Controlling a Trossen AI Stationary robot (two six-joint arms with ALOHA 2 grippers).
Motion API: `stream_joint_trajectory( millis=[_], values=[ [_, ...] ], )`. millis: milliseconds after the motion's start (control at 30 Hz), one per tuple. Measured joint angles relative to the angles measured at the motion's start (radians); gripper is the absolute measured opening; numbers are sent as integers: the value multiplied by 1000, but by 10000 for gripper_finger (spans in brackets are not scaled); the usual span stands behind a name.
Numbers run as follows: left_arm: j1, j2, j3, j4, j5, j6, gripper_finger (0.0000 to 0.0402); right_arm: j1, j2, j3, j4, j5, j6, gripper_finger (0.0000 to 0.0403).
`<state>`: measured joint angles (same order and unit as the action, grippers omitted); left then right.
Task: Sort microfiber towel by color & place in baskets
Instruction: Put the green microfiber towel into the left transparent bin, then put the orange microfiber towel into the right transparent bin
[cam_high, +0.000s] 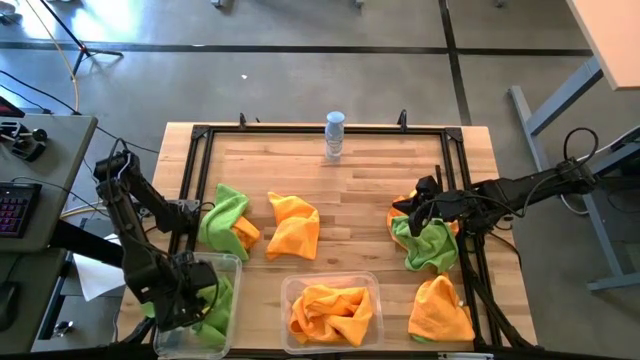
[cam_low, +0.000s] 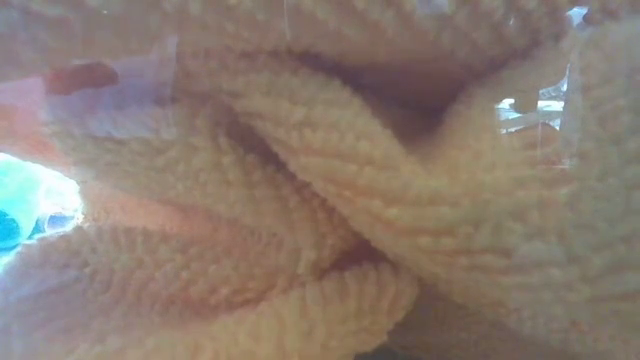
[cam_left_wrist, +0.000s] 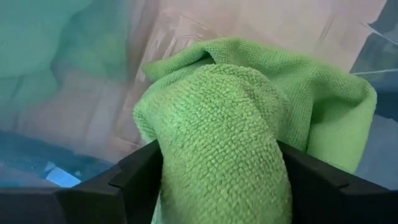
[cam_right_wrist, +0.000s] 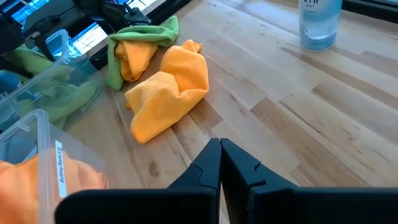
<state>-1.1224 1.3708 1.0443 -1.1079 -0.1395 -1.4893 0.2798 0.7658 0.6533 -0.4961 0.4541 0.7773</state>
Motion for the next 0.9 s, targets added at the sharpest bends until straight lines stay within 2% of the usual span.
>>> stream_joint_trajectory(
  millis=[200,300,433,567,667,900],
  values=[
    [24,-1,14,-8,93,56,275,0,0,0,0,0,0,0],
    [30,-3,60,-64,100,62,274,0,0,0,0,0,0,0],
    [29,-3,140,-179,9,45,274,0,0,0,0,0,0,0],
    [29,-4,194,-128,-92,141,274,0,0,0,0,0,0,0],
    [29,-4,209,-121,-100,196,274,0,0,0,0,0,0,0],
    [29,-4,208,-297,-34,29,274,0,0,0,-7,0,-20,0]
  ],
)
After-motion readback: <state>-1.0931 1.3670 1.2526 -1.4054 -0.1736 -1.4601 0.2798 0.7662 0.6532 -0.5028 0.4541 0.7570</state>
